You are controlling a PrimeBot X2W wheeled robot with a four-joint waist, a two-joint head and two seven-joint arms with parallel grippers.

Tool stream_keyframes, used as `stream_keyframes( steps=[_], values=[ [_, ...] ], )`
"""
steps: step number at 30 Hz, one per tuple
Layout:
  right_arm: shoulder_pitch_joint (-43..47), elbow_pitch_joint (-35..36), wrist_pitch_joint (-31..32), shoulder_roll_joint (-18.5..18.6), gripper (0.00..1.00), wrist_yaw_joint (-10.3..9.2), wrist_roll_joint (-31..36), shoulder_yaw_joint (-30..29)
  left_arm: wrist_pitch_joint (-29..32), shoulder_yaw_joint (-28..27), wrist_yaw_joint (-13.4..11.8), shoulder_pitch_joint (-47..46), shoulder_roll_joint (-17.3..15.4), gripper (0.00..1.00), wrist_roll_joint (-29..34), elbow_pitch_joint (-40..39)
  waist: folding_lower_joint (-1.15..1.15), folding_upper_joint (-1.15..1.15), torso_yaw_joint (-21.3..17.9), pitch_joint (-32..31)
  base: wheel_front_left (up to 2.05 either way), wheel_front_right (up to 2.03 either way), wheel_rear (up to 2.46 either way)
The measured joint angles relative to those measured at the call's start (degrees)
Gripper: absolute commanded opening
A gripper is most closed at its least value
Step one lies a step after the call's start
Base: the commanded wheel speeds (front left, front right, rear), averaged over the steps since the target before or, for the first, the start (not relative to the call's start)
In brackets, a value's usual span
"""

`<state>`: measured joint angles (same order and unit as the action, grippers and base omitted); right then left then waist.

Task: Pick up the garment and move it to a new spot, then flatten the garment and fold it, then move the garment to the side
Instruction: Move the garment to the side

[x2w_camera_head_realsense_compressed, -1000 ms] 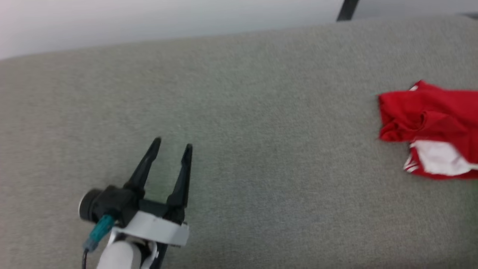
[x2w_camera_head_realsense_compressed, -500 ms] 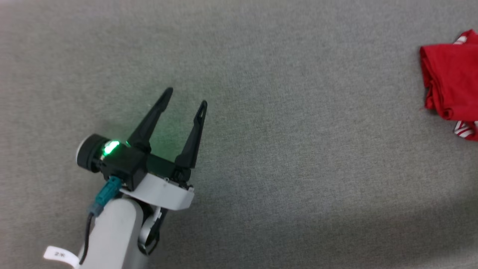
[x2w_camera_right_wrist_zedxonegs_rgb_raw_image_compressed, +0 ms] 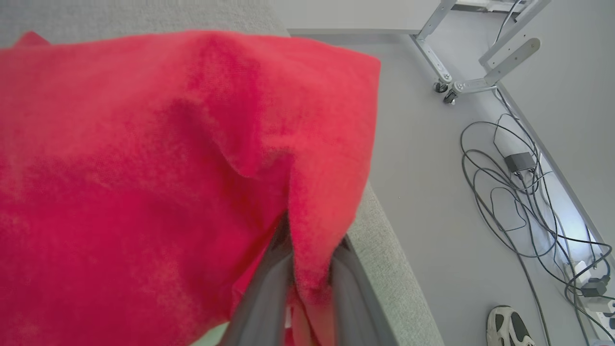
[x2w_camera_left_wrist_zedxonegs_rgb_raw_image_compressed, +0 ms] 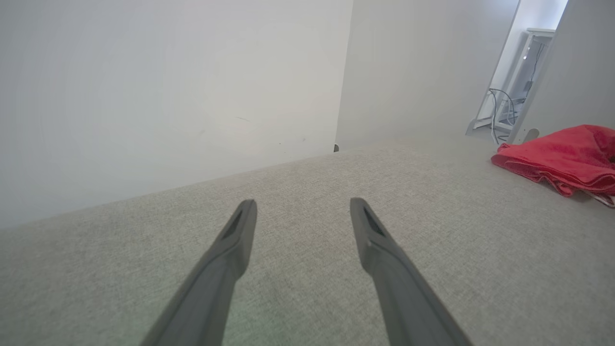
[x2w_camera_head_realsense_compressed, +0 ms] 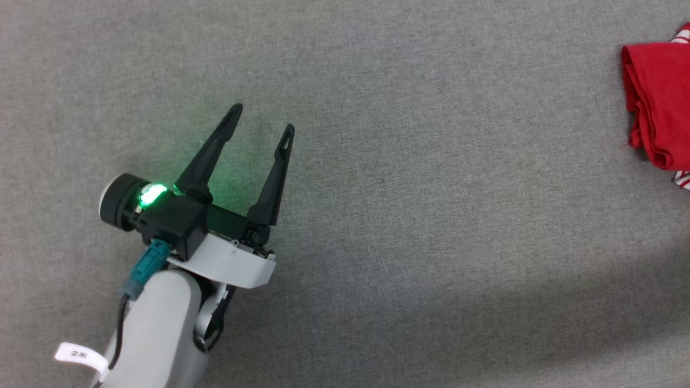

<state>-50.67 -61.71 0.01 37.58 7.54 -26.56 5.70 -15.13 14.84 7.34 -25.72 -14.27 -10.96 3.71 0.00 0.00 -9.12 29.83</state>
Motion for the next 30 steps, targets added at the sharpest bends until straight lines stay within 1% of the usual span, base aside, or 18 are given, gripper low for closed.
stream_keyframes(
  steps=[5, 10, 12, 13, 14, 15, 16, 20, 23, 27, 30],
  values=[
    [-1.4, -3.1, -3.0, 0.2, 0.0, 0.0, 2.1, -0.1, 0.0, 0.0, 0.0, 0.0, 0.1, 1.0, 0.3, 0.0, 0.0, 0.0, 0.4, -0.5, 0.0, 0.0, 0.0],
    [-2.3, -6.3, -5.8, 1.7, 0.0, 0.0, 5.2, 0.0, 0.0, 0.3, 0.0, 0.3, 0.7, 1.0, 0.1, 0.1, 0.0, 0.0, 1.1, -1.9, 0.0, 0.0, 0.0],
    [-2.8, -7.3, -6.6, 1.7, 0.0, 0.0, 6.1, 0.0, 0.0, 0.3, 0.0, 0.5, 1.0, 1.0, -0.1, 0.1, 0.0, 0.0, 1.6, -2.4, 0.0, 0.0, 0.0],
    [-3.0, -7.7, -6.7, 1.6, 0.23, 0.0, 6.4, 0.0, 0.0, 0.2, 0.0, 0.6, 1.1, 1.0, -0.1, 0.1, 0.0, 0.0, 1.8, -2.7, 0.0, 0.0, 0.0],
    [-3.1, -8.0, -7.2, 1.5, 0.42, 0.0, 6.5, 0.0, 0.0, 0.1, 0.0, 0.9, 1.1, 1.0, -0.1, 0.1, 0.0, 0.0, 2.0, -3.1, 0.0, 0.0, 0.0],
    [-3.3, -8.3, -7.7, 1.6, 0.95, 0.0, 7.0, 0.0, 0.0, 0.0, 0.0, 1.2, 1.3, 1.0, -0.1, 0.2, 0.0, 0.0, 2.2, -3.4, 0.0, 0.0, 0.0],
    [-3.4, -8.5, -8.1, 1.7, 1.0, 0.0, 7.5, 0.1, 0.0, -0.1, 0.0, 1.5, 1.5, 1.0, -0.1, 0.2, 0.0, 0.0, 2.4, -3.9, 0.0, 0.0, 0.0],
    [-3.4, -8.9, -10.1, 2.0, 1.0, 0.0, 8.5, 0.3, 0.0, -1.3, 0.0, 3.5, 2.4, 1.0, -0.1, 0.5, 0.0, 0.0, 3.3, -6.1, 0.0, 0.0, 0.0],
    [-2.8, -8.3, -10.7, 1.8, 1.0, 0.0, 9.3, 1.5, 0.0, -2.5, 0.0, 5.6, 2.9, 1.0, -0.2, 0.7, 0.0, 0.0, 4.1, -8.2, 0.0, 0.0, 0.0],
    [-1.2, -6.1, -11.0, 0.5, 1.0, 0.0, 9.6, 4.3, 0.0, -4.0, 0.0, 8.5, 3.1, 1.0, -0.3, 1.3, 0.0, 0.0, 5.2, -11.5, 0.0, 0.0, 0.0],
    [0.7, -3.7, -10.6, -1.6, 1.0, 0.0, 9.4, 7.0, 0.0, -5.3, 0.0, 10.6, 3.0, 1.0, -0.6, 2.1, 0.0, 0.0, 6.2, -14.0, 0.0, 0.0, 0.0]
  ],
)
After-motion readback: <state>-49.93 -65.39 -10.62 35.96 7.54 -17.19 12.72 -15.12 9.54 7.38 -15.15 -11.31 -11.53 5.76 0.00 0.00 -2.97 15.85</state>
